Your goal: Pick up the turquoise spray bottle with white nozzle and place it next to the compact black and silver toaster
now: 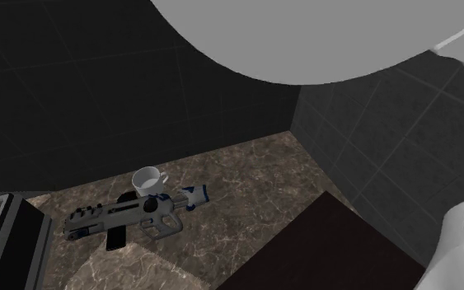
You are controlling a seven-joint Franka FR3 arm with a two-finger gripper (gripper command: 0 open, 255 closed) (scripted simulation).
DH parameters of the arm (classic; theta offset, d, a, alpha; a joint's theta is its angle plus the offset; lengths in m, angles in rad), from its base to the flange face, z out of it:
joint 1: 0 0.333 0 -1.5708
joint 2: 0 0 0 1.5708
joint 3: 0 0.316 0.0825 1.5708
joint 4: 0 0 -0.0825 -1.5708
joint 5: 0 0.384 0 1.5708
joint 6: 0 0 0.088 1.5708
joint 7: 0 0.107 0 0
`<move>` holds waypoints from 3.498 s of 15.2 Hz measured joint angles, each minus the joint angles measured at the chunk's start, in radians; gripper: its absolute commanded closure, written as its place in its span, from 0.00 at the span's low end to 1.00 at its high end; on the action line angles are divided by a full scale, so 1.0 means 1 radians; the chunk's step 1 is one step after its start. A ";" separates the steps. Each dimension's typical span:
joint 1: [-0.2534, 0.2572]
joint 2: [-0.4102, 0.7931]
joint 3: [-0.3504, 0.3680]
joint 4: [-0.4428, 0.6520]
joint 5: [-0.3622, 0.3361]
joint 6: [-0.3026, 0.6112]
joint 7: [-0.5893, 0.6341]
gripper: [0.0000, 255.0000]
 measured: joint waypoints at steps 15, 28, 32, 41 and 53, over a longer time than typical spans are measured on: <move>0.116 0.266 0.020 0.316 -0.026 -0.005 0.119 1.00; 0.121 0.324 0.014 0.245 -0.027 0.116 0.075 1.00; 0.123 0.348 0.011 0.233 -0.027 0.150 0.062 1.00; 0.130 0.423 0.007 0.240 -0.030 0.213 0.038 1.00; 0.138 0.537 0.001 0.281 -0.034 0.280 0.009 1.00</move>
